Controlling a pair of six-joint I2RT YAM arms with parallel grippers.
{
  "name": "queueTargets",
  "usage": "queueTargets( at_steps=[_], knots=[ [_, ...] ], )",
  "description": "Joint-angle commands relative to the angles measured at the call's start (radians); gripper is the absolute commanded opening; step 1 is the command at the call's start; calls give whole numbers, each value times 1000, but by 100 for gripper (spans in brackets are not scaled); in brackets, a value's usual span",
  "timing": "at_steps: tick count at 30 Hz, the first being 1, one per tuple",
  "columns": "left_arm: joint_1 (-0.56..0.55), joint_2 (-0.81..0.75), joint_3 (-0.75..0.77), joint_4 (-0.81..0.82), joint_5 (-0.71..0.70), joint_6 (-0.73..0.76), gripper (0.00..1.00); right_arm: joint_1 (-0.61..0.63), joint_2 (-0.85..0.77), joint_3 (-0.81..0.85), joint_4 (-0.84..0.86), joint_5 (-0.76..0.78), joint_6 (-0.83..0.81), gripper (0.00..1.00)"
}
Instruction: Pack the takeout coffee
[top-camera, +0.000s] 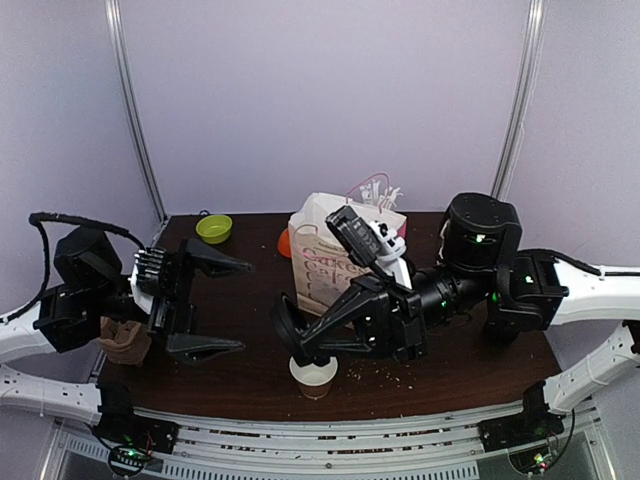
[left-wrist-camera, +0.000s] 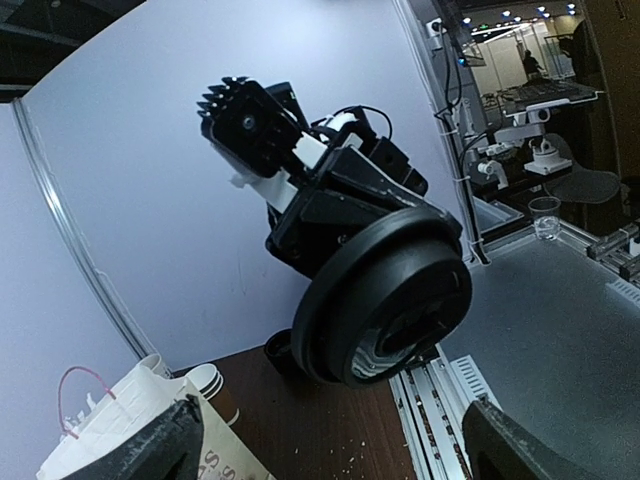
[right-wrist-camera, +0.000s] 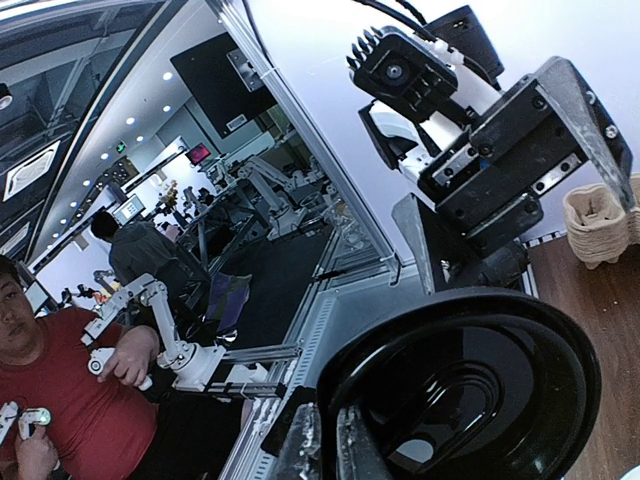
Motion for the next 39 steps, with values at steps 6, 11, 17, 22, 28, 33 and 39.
queueTargets(
  at_steps=[6, 11, 17, 22, 28, 33, 39],
  knots=[
    [5, 113, 96, -52, 197, 125, 93, 36, 67, 42, 107, -61, 37, 0],
    [5, 156, 120, -62, 284, 111, 90, 47, 94, 40, 137, -78, 44, 0],
    [5, 163, 130, -65, 343, 111, 74, 48, 114, 51, 145, -100, 43, 0],
    [5, 172, 136, -64, 389, 109, 57, 49, 118, 55, 140, -107, 40, 0],
    [5, 186, 139, -66, 407, 113, 51, 50, 126, 60, 139, -116, 42, 0],
    [5, 197, 142, -66, 418, 119, 52, 51, 137, 65, 144, -124, 47, 0],
    [5, 194, 138, -62, 425, 129, 49, 50, 150, 71, 139, -129, 47, 0]
  ],
)
